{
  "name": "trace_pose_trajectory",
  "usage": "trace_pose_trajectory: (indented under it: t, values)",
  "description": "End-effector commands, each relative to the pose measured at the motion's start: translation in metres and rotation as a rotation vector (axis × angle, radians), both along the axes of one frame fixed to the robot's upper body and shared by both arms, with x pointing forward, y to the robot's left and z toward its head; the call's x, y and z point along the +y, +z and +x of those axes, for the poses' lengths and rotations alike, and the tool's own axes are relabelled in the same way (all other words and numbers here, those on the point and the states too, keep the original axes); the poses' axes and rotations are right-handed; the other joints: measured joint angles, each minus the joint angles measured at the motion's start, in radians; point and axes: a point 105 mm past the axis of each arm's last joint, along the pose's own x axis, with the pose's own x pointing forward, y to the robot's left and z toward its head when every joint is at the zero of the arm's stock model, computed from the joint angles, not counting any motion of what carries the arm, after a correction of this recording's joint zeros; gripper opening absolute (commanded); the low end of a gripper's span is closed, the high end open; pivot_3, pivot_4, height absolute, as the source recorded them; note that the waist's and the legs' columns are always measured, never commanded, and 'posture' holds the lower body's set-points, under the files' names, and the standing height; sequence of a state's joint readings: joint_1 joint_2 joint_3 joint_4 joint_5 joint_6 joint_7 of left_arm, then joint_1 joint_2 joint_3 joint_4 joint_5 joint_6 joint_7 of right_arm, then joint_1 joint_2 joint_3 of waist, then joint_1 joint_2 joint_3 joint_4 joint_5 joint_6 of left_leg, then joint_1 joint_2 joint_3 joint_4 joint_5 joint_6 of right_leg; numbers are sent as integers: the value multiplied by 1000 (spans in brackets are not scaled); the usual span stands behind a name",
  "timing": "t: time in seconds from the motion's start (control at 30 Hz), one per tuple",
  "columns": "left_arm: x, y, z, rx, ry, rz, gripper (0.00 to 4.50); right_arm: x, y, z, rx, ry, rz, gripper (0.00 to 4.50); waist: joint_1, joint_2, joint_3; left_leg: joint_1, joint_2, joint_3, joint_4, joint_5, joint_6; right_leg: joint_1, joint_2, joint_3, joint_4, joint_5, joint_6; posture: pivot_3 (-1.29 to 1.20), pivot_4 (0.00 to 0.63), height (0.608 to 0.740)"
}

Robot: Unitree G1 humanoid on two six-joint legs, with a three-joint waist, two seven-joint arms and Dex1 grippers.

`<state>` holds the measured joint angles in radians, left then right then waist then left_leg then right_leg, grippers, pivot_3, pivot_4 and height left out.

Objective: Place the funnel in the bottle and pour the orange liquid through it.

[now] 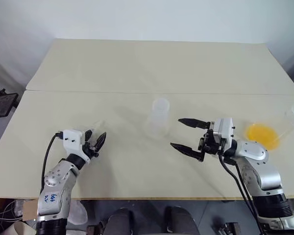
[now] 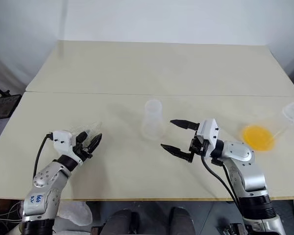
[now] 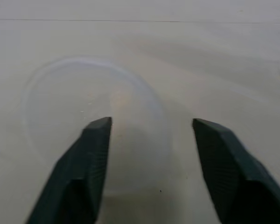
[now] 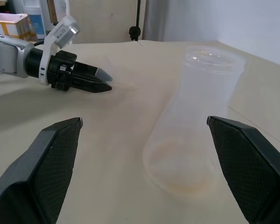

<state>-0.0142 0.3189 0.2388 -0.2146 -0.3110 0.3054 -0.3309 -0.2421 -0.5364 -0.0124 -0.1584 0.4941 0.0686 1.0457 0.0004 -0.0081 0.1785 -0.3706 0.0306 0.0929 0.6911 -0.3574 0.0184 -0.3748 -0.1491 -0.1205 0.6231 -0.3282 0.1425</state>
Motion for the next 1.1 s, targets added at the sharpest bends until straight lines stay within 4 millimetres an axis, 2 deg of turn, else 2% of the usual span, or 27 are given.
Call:
trace_pose_trajectory:
  t: [0.03,0.2,0.33,0.43,0.5,0.53,0.63,0.7,0.83,0.93,1.1]
  values:
    - [11,11,-3,-38,9,3,1573,2,8,-7,-18,11,30,4500,0,0,0,0,0,0,0,0,0,0,0,0,0,0,0,0,150,740]
    - [18,17,-3,-53,-3,29,32,2,8,-9,-19,-1,45,4500,1,0,0,0,0,0,0,0,0,0,0,0,0,0,0,0,150,740]
    - [13,34,-2,-115,-92,75,32,-5,8,-11,-15,-37,60,4500,5,0,0,0,0,0,0,0,0,0,-1,0,0,0,0,0,150,740]
    - [16,53,0,-165,-163,167,32,-11,9,-14,-16,-77,68,4500,5,0,0,0,0,0,0,0,0,0,0,0,0,0,0,0,150,740]
    - [13,78,1,-211,-276,298,32,-18,12,-14,-19,-124,92,4500,5,0,0,0,0,0,0,0,0,0,0,0,0,0,0,0,150,740]
    - [9,97,3,-248,-350,373,32,-24,14,-14,-24,-164,112,4500,6,0,0,0,0,0,0,0,0,0,0,0,0,0,0,0,150,740]
    - [-14,145,6,-345,-548,473,32,-38,19,-15,-36,-258,155,4500,21,0,0,-1,-1,0,1,0,-1,-1,1,-1,0,0,0,0,150,740]
    - [-34,162,8,-385,-684,511,32,-43,21,-15,-42,-298,177,4500,22,1,0,-1,-2,1,0,-1,-1,0,0,0,0,0,0,0,150,740]
    - [-77,175,12,-397,-960,706,32,-54,25,-18,-61,-385,222,4500,24,1,0,-1,-2,6,1,-1,-1,-1,1,-2,0,0,0,0,150,740]
    - [-103,189,21,-433,-1078,823,32,-59,15,-27,-37,-438,230,4500,26,0,0,-2,-1,9,0,-1,-1,-1,3,-2,0,0,0,0,150,740]
    - [-123,194,32,-460,-1156,931,32,-58,8,-35,-20,-472,240,4500,11,1,1,-1,-1,13,0,-1,-1,-2,3,0,-1,0,0,0,150,740]
